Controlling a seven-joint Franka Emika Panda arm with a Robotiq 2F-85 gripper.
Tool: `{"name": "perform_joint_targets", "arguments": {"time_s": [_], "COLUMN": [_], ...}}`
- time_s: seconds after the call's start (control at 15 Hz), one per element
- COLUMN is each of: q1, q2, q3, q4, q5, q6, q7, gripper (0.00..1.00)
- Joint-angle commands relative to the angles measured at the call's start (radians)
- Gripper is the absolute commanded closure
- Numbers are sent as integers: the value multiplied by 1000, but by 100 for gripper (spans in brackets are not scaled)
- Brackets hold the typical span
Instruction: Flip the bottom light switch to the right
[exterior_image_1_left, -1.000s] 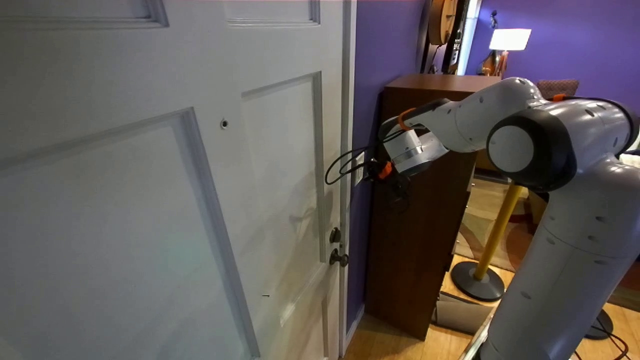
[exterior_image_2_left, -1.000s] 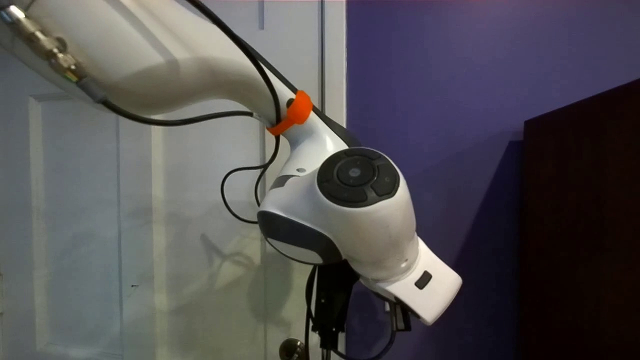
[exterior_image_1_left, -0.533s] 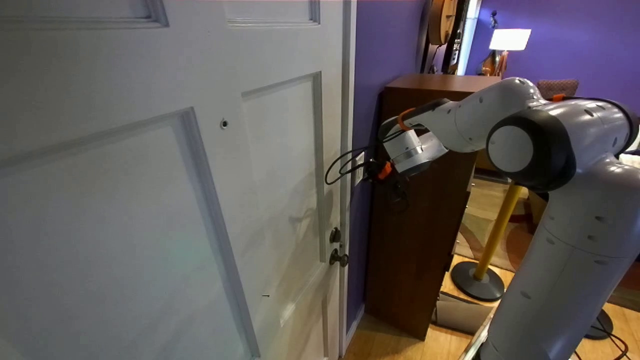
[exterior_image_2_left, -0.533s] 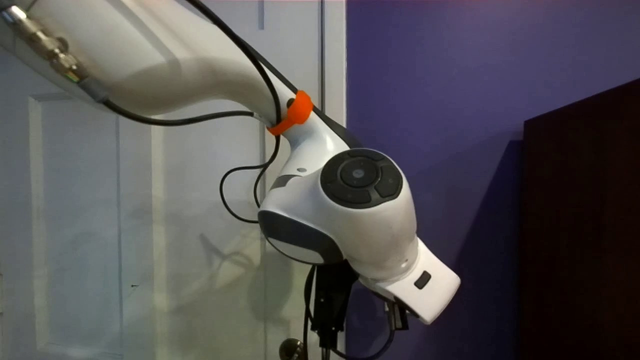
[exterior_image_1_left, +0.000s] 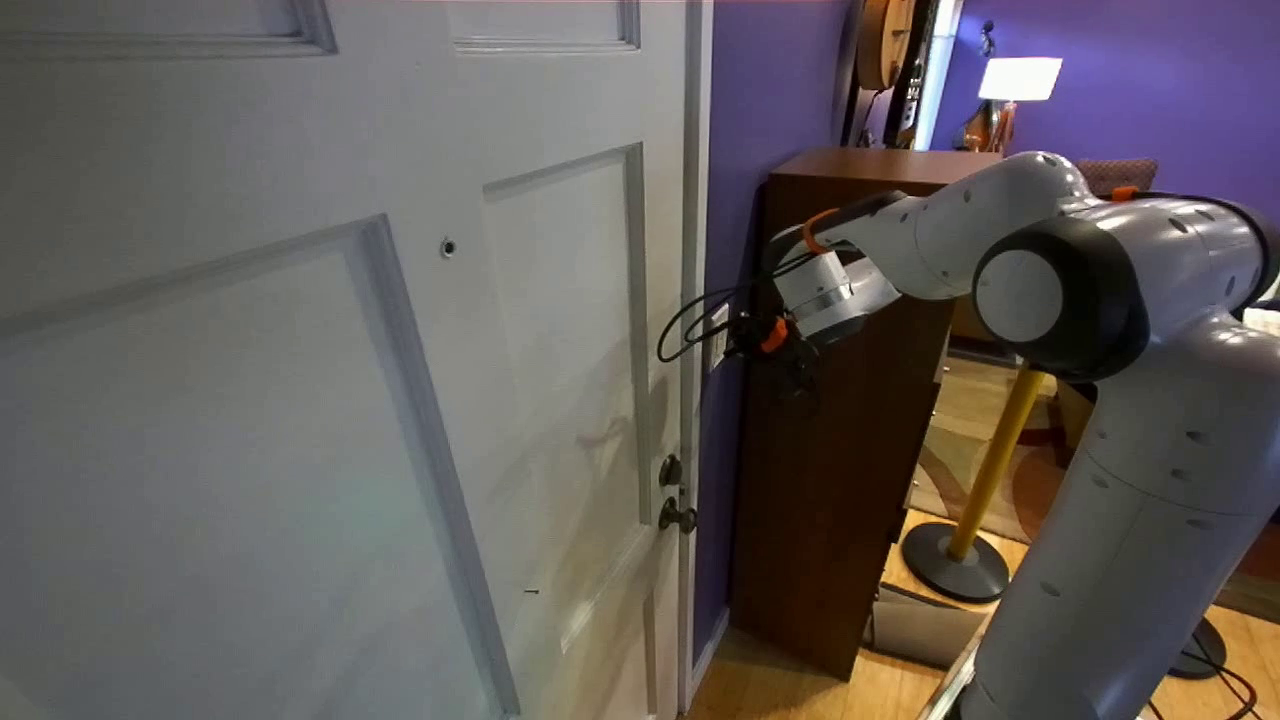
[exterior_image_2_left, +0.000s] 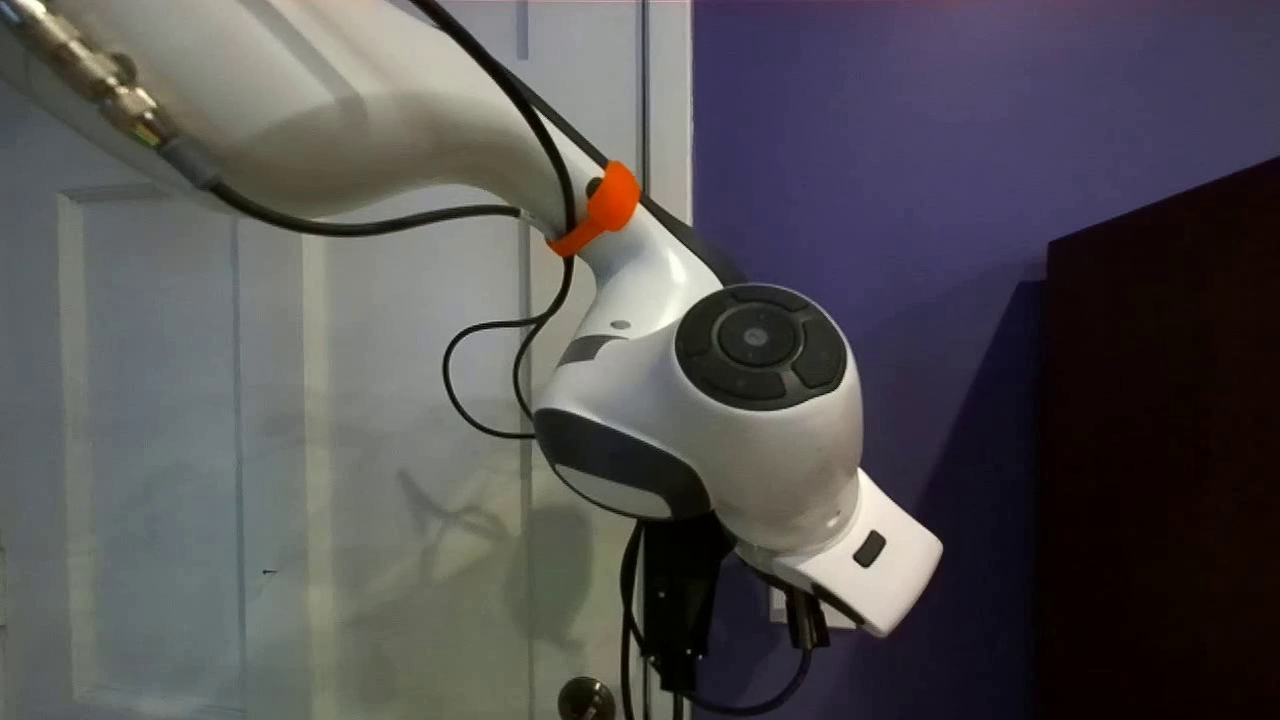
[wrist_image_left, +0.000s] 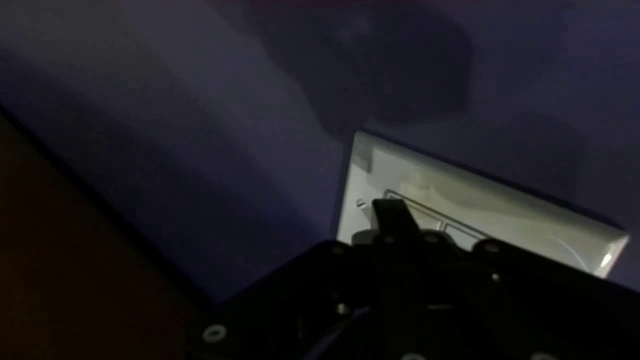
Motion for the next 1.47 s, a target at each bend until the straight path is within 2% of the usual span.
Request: {"name": "perform_joint_targets", "arguments": {"time_s": [0.0,0.53,1.4], "q1": [-14,-21,-26], "q2": [11,28,102], "q3": [-14,-28,-23], "q4": [23,41,120], "q5": [-14,22,87], "q6": [-39,-90,-109], "q7": [-22,-54,-109], "gripper": [100,100,100]}}
